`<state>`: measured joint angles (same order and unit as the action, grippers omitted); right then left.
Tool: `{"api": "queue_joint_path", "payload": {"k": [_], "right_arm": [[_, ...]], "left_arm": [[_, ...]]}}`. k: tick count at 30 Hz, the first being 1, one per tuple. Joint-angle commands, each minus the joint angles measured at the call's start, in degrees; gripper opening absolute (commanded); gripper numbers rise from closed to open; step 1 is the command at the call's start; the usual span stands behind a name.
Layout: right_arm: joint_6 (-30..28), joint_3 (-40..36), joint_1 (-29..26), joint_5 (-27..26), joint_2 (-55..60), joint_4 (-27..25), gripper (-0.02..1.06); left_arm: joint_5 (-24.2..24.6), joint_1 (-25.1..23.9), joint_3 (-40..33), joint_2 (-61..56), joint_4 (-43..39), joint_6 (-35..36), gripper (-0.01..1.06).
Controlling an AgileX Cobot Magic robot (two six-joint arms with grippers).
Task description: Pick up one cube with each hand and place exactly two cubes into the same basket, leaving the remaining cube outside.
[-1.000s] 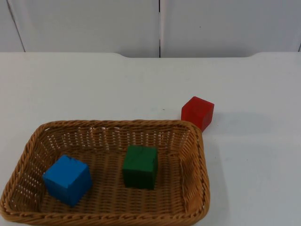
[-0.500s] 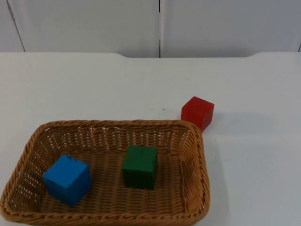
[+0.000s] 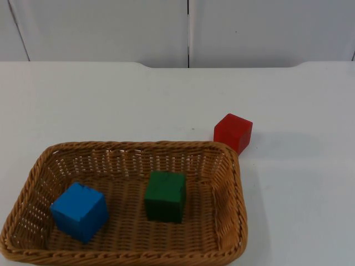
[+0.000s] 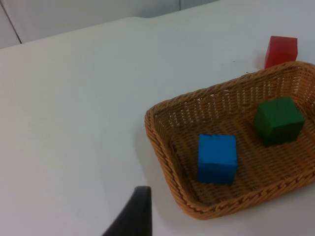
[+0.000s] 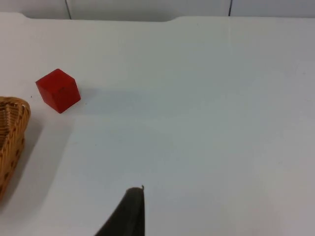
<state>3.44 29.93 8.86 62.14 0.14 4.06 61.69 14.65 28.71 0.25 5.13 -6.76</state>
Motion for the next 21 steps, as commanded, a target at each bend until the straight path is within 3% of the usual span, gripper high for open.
{"api": "queue_joint_path", "payload": {"k": [1,18,21], "right_arm": [[-0.25,-0.36,-0.67,-0.38,-0.14,-0.21,1.05],[-0.25,-0.36,-0.67,-0.38,-0.14,-0.21,1.05],[-0.25,-0.36,-0.67,-0.38,-0.14,-0.21,1.05]], "left_arm": [[-0.03,-0.05,-0.18,-0.25,-0.19,0.01,1.05],[-0.03,-0.05,-0.18,-0.25,-0.19,0.01,1.05],[-0.03,-2.43,-0.18,-0.25,-0.2,0.01,1.05]]}}
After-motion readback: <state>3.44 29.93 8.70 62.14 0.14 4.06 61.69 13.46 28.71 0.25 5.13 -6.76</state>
